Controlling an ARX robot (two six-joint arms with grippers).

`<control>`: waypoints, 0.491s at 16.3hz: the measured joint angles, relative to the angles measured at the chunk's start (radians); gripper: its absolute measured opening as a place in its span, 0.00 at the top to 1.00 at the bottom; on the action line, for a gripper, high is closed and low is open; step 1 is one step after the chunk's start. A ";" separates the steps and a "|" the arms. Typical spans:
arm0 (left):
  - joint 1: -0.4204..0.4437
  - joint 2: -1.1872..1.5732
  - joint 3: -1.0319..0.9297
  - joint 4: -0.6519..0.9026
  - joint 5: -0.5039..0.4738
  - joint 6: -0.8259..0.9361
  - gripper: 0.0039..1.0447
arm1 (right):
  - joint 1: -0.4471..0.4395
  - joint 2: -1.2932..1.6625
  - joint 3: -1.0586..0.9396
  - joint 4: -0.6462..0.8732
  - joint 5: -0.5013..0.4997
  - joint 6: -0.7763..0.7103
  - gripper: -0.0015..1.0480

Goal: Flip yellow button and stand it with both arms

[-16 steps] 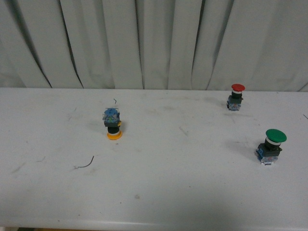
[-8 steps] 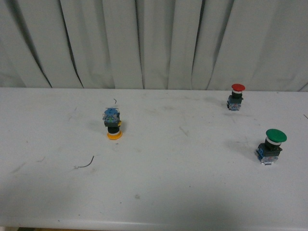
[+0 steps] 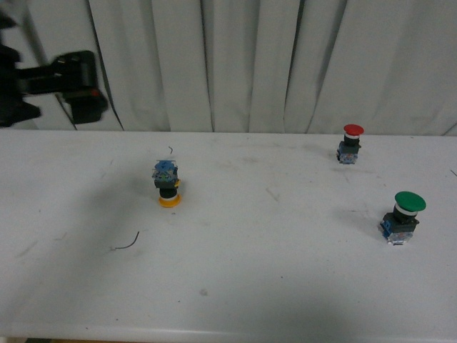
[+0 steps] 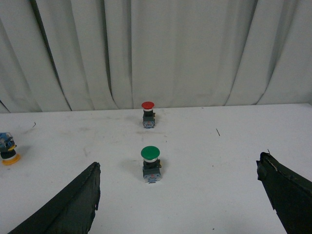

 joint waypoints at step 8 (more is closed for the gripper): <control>-0.121 0.457 0.408 -0.186 -0.086 0.006 0.06 | 0.000 0.000 0.000 0.000 0.000 0.000 0.06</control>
